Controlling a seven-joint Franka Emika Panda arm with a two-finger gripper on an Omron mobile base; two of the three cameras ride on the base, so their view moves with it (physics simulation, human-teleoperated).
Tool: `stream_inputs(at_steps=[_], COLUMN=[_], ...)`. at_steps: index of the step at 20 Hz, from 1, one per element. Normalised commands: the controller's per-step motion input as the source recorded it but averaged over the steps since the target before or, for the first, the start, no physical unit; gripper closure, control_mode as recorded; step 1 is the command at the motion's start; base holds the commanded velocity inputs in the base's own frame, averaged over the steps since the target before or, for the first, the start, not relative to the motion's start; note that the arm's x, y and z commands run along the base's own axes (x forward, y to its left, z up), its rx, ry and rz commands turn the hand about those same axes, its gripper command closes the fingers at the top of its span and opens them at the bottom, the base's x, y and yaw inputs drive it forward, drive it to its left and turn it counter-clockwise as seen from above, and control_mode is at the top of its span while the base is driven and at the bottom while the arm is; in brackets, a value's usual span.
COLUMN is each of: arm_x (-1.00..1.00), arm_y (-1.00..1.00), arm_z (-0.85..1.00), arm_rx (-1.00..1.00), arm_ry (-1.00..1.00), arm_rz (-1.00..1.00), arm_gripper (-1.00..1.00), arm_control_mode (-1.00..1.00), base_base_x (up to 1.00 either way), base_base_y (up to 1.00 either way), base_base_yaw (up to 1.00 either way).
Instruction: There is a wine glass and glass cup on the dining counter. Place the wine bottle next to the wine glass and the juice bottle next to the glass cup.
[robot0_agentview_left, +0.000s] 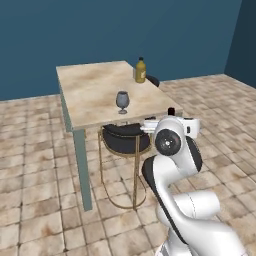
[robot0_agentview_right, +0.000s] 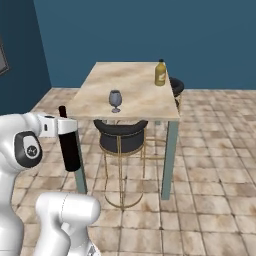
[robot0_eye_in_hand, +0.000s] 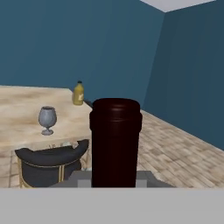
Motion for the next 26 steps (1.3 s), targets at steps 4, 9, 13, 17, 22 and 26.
stream_inputs(at_steps=[4, 9, 13, 17, 22, 26], arm_x=[0.0, 0.0, 0.0, 0.0, 0.0, 0.0], arm_y=[0.0, 0.0, 0.0, 0.0, 0.0, 0.0], arm_z=[0.0, 0.0, 0.0, 0.0, 0.0, 0.0], arm_rx=[0.0, 0.0, 0.0, 0.0, 0.0, 0.0], arm_ry=[0.0, 0.0, 0.0, 0.0, 0.0, 0.0], arm_rz=[0.0, 0.0, 0.0, 0.0, 0.0, 0.0], arm_gripper=[1.0, 1.0, 1.0, 1.0, 1.0, 1.0], arm_control_mode=[1.0, 1.0, 1.0, 1.0, 1.0, 1.0], base_base_x=[0.28, 0.33, 0.53, 0.76, 0.65, 0.55], base_base_y=[0.49, 0.47, 0.37, 0.28, 0.27, 0.28], base_base_yaw=[0.08, 0.09, 0.01, 0.0, 0.0, 0.0])
